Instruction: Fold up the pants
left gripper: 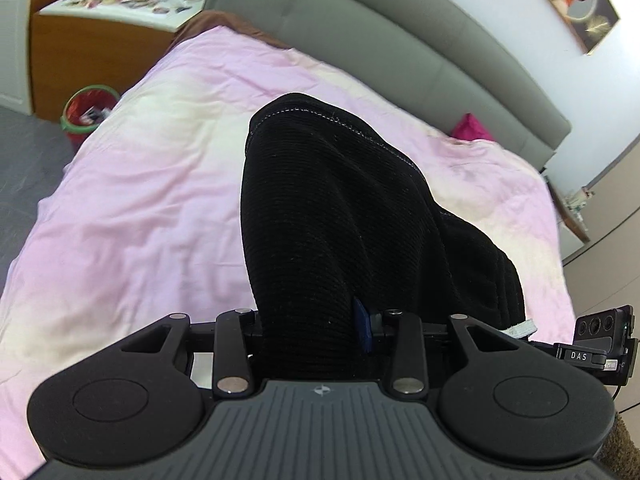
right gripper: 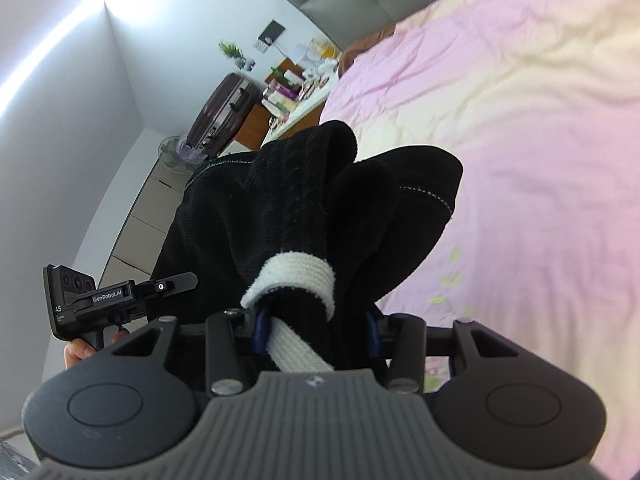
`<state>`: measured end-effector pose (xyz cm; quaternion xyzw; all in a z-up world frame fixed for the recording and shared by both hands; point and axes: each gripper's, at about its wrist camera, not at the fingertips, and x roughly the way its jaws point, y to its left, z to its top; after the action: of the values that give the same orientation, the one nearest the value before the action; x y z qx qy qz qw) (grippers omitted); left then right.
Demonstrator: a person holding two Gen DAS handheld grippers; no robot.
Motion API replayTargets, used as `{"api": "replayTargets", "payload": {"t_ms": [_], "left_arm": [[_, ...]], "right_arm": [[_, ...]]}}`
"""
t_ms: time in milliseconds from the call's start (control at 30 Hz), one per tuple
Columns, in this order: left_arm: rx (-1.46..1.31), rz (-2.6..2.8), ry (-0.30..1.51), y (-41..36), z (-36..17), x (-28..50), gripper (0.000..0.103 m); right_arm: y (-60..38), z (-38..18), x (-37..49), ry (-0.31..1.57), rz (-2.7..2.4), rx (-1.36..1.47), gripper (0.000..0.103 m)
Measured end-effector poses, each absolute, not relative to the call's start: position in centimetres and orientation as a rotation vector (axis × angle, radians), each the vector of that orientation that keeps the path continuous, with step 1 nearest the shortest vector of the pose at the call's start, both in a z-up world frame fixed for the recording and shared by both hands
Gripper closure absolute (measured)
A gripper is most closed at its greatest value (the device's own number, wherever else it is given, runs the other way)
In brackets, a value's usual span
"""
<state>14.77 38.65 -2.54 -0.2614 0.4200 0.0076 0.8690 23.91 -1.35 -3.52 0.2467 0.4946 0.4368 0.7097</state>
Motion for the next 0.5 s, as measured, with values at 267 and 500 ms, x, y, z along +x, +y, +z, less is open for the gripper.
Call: {"api": "replayTargets", "payload": {"t_ms": [267,500], "left_arm": [[-0.674,-0.006,0.988,43.2,-12.8,18.0,0.062],[-0.642,0.008,1.105,43.8,-19.2,20.5,0.061]], "right_arm": [[4.3,-12.9,27.4,1.232,0.886,0.541,0.061],[4.6,-18.8,30.7,1.320,0.808,0.501,0.061]]}}
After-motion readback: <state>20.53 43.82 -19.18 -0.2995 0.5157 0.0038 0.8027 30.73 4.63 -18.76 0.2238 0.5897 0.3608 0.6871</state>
